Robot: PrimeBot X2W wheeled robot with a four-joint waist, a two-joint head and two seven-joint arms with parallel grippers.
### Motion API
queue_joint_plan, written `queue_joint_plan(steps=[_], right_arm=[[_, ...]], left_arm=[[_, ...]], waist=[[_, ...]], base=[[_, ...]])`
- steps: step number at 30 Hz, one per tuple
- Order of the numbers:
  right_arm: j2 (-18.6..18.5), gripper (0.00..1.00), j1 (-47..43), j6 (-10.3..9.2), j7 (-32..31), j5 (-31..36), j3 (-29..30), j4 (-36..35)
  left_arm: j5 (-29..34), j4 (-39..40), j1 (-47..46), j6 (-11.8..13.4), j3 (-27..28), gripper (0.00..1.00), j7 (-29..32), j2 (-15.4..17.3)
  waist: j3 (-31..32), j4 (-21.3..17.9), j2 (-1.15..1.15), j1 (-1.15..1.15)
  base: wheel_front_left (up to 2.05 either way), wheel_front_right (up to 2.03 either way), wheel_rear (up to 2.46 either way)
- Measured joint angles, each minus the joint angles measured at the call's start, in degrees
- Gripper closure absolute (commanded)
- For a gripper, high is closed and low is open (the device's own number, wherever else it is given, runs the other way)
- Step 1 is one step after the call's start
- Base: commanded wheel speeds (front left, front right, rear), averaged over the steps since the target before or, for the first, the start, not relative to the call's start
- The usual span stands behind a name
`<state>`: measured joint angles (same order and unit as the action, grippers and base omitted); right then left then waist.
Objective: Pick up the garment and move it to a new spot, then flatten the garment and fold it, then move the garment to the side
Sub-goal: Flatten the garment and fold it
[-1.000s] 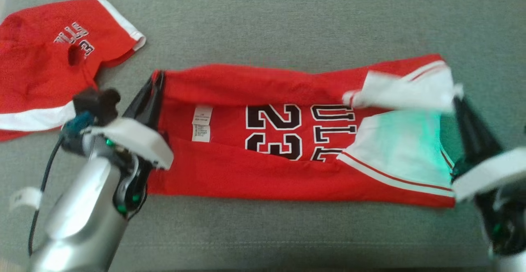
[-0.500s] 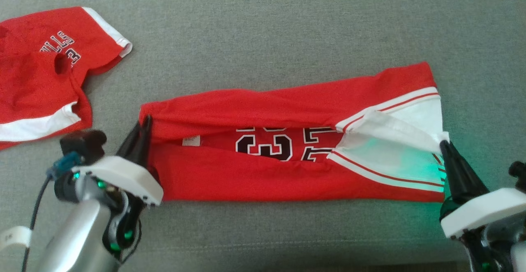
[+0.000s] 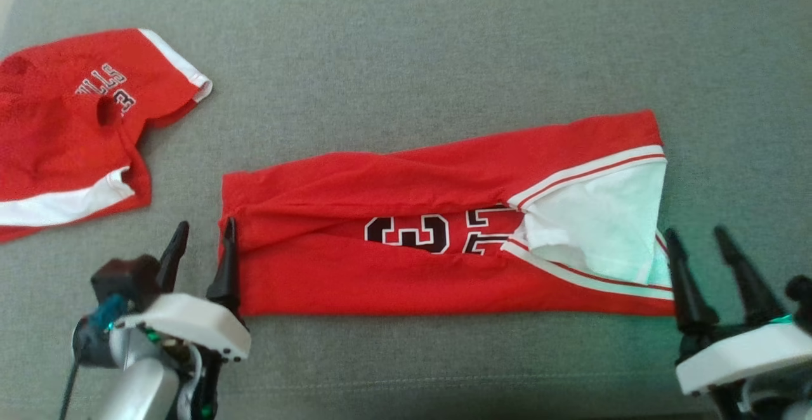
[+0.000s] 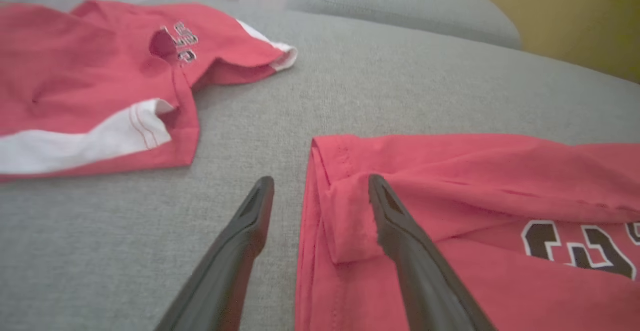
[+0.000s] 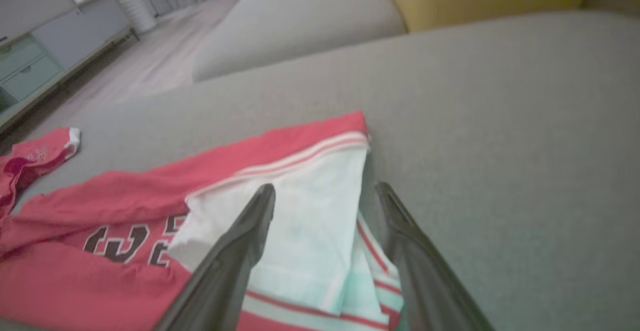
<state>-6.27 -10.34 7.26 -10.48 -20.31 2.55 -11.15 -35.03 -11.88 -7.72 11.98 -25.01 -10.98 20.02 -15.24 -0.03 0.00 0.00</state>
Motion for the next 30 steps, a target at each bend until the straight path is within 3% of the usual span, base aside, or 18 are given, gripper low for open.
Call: queue_joint_plan(steps=[4,8,14,30], right_arm=[[0.7,0.00,0.2,0.00,2.2,4.0,1.5,-3.8],[1.2,0.00,0.5,0.00,2.5,6.8,1.5,-6.0],[1.0,0.00,2.0,0.01,2.3,7.6,0.8,-6.6],[-0.3,0.00,3.1,0.00,0.7,7.2,-0.4,-1.6]], left_arm=[[3.7,5.8,2.4,4.3,0.4,0.00,-2.3,-0.1],[6.6,11.2,3.1,6.5,1.6,0.00,-2.8,-0.1],[8.3,14.9,5.2,7.0,1.5,0.00,-3.3,-0.2],[9.3,14.4,4.9,6.7,1.2,0.00,-3.3,-0.1]], waist=[[1.5,-0.1,0.00,0.00],[3.3,0.1,0.00,0.00],[5.1,0.2,0.00,0.00],[4.0,0.2,0.00,0.00]], base=[[0.00,0.00,0.00],[0.00,0.00,0.00],[0.00,0.00,0.00],[0.00,0.00,0.00]])
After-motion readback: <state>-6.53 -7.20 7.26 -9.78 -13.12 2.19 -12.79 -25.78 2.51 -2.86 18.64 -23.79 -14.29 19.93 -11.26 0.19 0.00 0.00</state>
